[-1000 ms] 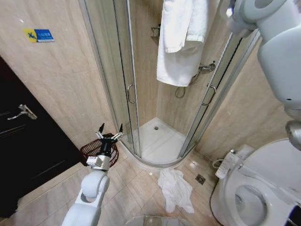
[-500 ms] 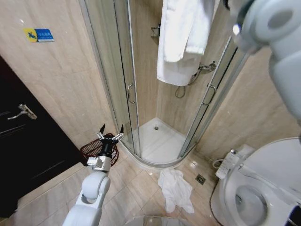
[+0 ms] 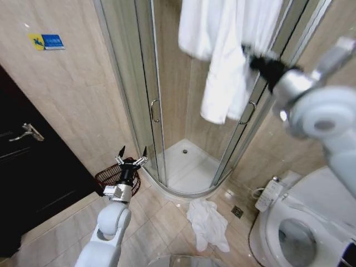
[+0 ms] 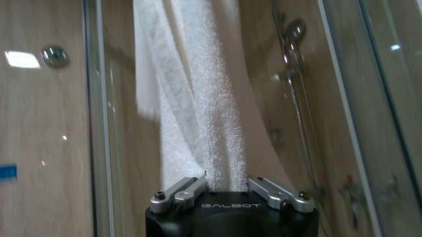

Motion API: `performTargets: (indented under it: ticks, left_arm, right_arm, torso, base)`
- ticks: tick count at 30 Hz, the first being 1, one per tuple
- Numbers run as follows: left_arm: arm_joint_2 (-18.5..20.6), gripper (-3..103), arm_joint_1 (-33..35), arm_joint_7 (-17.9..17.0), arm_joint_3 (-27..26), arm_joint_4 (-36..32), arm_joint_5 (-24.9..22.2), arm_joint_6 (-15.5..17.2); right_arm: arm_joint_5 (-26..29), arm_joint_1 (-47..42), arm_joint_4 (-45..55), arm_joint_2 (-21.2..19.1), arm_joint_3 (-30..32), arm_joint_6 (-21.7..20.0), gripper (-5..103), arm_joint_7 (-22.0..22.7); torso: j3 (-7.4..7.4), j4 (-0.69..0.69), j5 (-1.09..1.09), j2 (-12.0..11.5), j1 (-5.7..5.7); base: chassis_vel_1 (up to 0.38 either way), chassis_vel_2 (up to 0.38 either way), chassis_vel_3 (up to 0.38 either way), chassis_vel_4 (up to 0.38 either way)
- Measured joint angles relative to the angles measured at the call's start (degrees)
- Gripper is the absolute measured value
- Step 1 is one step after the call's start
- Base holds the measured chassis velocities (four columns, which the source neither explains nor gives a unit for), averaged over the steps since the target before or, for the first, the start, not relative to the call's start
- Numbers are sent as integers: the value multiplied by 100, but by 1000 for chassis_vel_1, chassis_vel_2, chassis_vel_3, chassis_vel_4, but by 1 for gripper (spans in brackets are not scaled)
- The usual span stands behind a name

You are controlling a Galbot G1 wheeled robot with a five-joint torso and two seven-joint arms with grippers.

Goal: Discard the used towel into the hamper.

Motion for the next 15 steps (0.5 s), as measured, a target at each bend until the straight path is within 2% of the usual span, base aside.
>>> performTargets:
  ticks: [2, 4, 8, 11, 12, 15]
  left_arm:
    - [-17, 100, 16, 2, 1, -1, 8, -9]
    - [-67, 100, 81, 5, -18, -23, 39, -52]
    - [-93, 100, 173, 10, -51, -65, 72, -100]
    - [-82, 100, 230, 12, -79, -115, 72, -114]
    - [-82, 100, 230, 12, -79, -115, 72, -114]
    - [-58, 100, 233, 13, -104, -129, 61, -116]
  right_arm:
    - [-101, -305, 83, 21, 57, 32, 8, 7]
    - [-326, -762, 221, 151, 114, 71, 8, 33]
    - [-766, -1450, 360, 418, 218, 113, 8, 97]
    - [-1303, -2204, 420, 735, 419, 132, 8, 95]
    - [-1303, -2204, 420, 735, 419, 132, 8, 95]
    - [-1893, -3086, 407, 1128, 687, 169, 8, -83]
  torso:
    - [0, 0, 2, -1, 0]
    - [-1, 2, -2, -2, -1]
    - [-1, 3, 3, -5, -1]
    - [-2, 3, 0, -6, -2]
    - [-2, 3, 0, -6, -2]
    - [-4, 1, -2, -6, -3]
  base:
    - [0, 0, 0, 0]
    - [0, 0, 0, 0]
    - [0, 0, 0, 0]
    - [0, 0, 0, 0]
    - [0, 0, 0, 0]
    - [0, 0, 0, 0]
